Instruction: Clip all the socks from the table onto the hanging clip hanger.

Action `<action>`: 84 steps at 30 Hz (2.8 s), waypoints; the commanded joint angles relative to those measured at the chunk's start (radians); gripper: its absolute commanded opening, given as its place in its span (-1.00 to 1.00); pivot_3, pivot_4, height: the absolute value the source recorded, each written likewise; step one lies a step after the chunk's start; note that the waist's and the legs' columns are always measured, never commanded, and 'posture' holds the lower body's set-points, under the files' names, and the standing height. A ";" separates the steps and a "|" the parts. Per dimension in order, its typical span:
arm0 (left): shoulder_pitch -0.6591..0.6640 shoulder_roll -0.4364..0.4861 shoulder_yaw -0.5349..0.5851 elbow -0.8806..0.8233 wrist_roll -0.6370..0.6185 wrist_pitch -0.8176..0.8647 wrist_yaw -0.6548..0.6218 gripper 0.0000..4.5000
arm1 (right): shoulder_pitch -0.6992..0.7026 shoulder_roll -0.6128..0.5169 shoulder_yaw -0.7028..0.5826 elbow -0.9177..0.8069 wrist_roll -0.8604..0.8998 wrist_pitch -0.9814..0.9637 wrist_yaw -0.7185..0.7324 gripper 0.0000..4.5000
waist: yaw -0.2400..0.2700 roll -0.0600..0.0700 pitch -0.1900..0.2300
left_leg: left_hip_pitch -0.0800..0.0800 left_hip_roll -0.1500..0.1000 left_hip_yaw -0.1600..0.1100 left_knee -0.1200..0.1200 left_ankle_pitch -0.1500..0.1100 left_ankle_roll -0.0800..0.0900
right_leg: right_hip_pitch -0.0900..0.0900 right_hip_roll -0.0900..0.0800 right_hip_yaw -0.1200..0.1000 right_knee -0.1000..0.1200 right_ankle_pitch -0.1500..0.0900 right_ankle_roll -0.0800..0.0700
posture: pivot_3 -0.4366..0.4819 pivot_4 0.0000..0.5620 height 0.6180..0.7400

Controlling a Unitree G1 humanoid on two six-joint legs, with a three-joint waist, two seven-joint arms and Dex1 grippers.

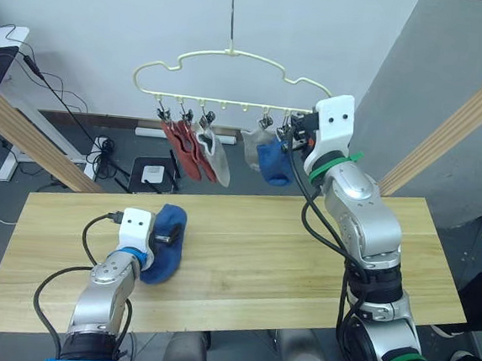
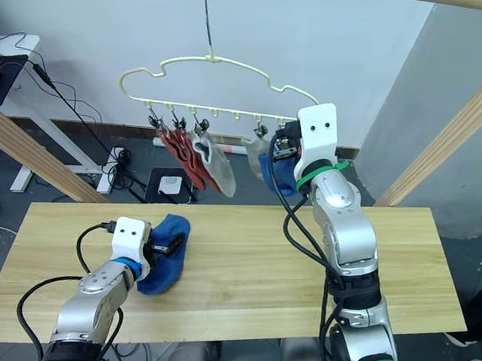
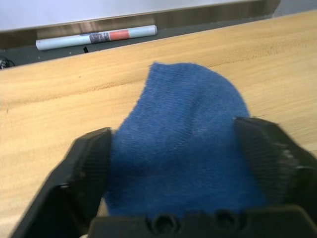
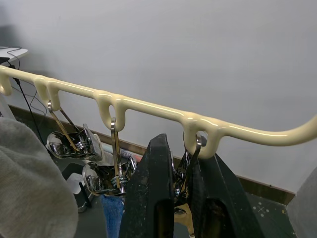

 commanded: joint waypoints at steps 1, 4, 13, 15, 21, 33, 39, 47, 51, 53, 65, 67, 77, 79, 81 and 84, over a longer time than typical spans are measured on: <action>0.017 0.015 -0.013 0.019 0.032 0.010 0.008 0.36 | -0.012 0.008 0.001 -0.034 0.006 -0.003 0.002 -0.98 | 0.000 0.000 0.000 | 0.000 0.000 0.000 0.000 0.000 0.000 | 0.000 0.000 0.000 0.000 0.000 0.000 | -0.52 -0.01 0.88; 0.026 0.027 -0.010 0.028 0.047 0.014 0.008 0.01 | -0.011 0.012 -0.001 -0.036 0.007 0.001 0.001 -0.98 | 0.000 0.000 0.000 | 0.000 0.000 0.000 0.000 0.000 0.000 | 0.000 0.000 0.000 0.000 0.000 0.000 | -0.52 -0.01 0.88; 0.024 0.065 -0.068 0.041 0.103 -0.091 -0.045 -0.95 | -0.012 0.016 -0.007 -0.038 0.007 0.006 -0.003 -0.98 | -0.001 0.000 -0.001 | 0.000 0.000 0.000 0.000 0.000 0.000 | 0.000 0.000 0.000 0.000 0.000 0.000 | -0.53 0.00 0.88; 0.002 0.086 -0.125 0.028 0.125 -0.184 -0.113 -1.00 | -0.014 0.016 -0.012 -0.036 0.008 0.007 -0.005 -0.98 | -0.001 0.000 -0.001 | 0.000 0.000 0.000 0.000 0.000 0.000 | 0.000 0.000 0.000 0.000 0.000 0.000 | -0.54 0.01 0.88; -0.162 0.080 -0.339 -0.041 0.108 -0.438 -0.405 -1.00 | -0.019 0.015 -0.025 -0.036 0.011 0.015 -0.007 -0.98 | 0.006 0.000 -0.001 | -0.001 -0.001 0.000 0.000 0.000 0.000 | 0.000 -0.002 -0.001 -0.001 0.000 0.000 | -0.56 0.00 0.88; -0.493 -0.179 -0.437 0.276 0.278 -0.621 -0.215 -1.00 | -0.025 0.013 -0.035 -0.061 0.018 0.046 -0.016 -0.98 | -0.022 0.000 -0.001 | -0.001 -0.001 0.001 0.000 0.000 0.000 | 0.000 -0.001 0.000 -0.001 0.000 0.000 | -0.63 0.01 0.88; -0.503 -0.213 -0.426 0.310 0.300 -0.643 -0.154 -1.00 | -0.021 0.013 -0.034 -0.073 0.019 0.057 -0.016 -0.98 | -0.028 0.000 -0.001 | -0.001 -0.001 0.000 0.000 0.000 0.000 | 0.000 -0.001 0.000 -0.001 0.000 0.000 | -0.63 0.02 0.88; -0.530 -0.213 -0.407 0.300 0.310 -0.643 -0.098 -1.00 | -0.021 0.014 -0.033 -0.069 0.021 0.063 -0.013 -0.98 | -0.028 0.000 -0.001 | -0.001 -0.001 0.000 0.000 0.000 0.000 | 0.000 -0.001 0.000 0.000 0.000 0.000 | -0.63 0.03 0.88; -0.535 -0.212 -0.408 0.298 0.307 -0.639 -0.099 -1.00 | -0.019 0.015 -0.031 -0.070 0.022 0.067 -0.012 -0.98 | -0.028 0.000 -0.001 | -0.001 -0.001 0.000 0.000 0.000 0.000 | 0.000 -0.001 0.000 -0.001 0.000 0.000 | -0.63 0.04 0.88; -0.537 -0.211 -0.411 0.296 0.307 -0.641 -0.104 -1.00 | -0.018 0.016 -0.031 -0.071 0.022 0.068 -0.012 -0.98 | -0.028 0.000 -0.001 | -0.001 -0.001 0.000 0.000 0.000 0.000 | 0.000 -0.001 -0.001 -0.001 0.000 0.000 | -0.63 0.04 0.88; -0.533 -0.209 -0.436 0.307 0.324 -0.569 -0.139 -1.00 | -0.019 0.024 -0.032 -0.070 0.023 0.069 -0.013 -0.98 | -0.028 0.000 -0.001 | -0.001 -0.001 0.000 0.000 0.000 0.000 | 0.000 -0.001 -0.001 -0.001 0.000 0.000 | -0.62 0.03 0.88; -0.535 -0.212 -0.431 0.307 0.325 -0.568 -0.130 -1.00 | -0.019 0.024 -0.032 -0.070 0.023 0.070 -0.012 -0.98 | -0.028 0.000 -0.001 | -0.001 -0.001 0.000 0.000 0.000 0.000 | 0.000 -0.001 -0.001 -0.001 0.000 0.000 | -0.62 0.03 0.88; -0.573 -0.220 -0.425 0.306 0.333 -0.545 -0.118 -1.00 | -0.015 0.026 -0.025 -0.071 0.023 0.080 -0.010 -0.98 | -0.028 0.000 -0.001 | -0.001 -0.001 0.000 0.000 0.000 0.000 | 0.000 -0.001 -0.001 -0.001 0.000 0.000 | -0.62 0.02 0.88; -0.579 -0.220 -0.427 0.305 0.334 -0.544 -0.119 -1.00 | -0.013 0.026 -0.025 -0.071 0.023 0.081 -0.010 -0.98 | -0.028 0.000 -0.001 | -0.001 -0.001 0.000 0.000 0.000 0.000 | 0.000 -0.001 -0.001 -0.001 0.000 0.000 | -0.62 0.02 0.88; -0.584 -0.221 -0.427 0.307 0.334 -0.543 -0.118 -1.00 | -0.012 0.026 -0.025 -0.070 0.022 0.081 -0.011 -0.98 | -0.028 0.000 -0.001 | -0.001 -0.001 0.000 0.000 0.000 0.000 | 0.000 -0.001 -0.001 -0.001 0.000 0.000 | -0.62 0.02 0.88; -0.589 -0.224 -0.426 0.307 0.335 -0.542 -0.113 -1.00 | -0.013 0.025 -0.025 -0.067 0.022 0.081 -0.011 -0.98 | -0.028 0.000 -0.001 | -0.001 -0.001 0.000 0.000 0.000 0.000 | 0.000 -0.001 -0.001 -0.001 0.000 0.000 | -0.62 0.02 0.88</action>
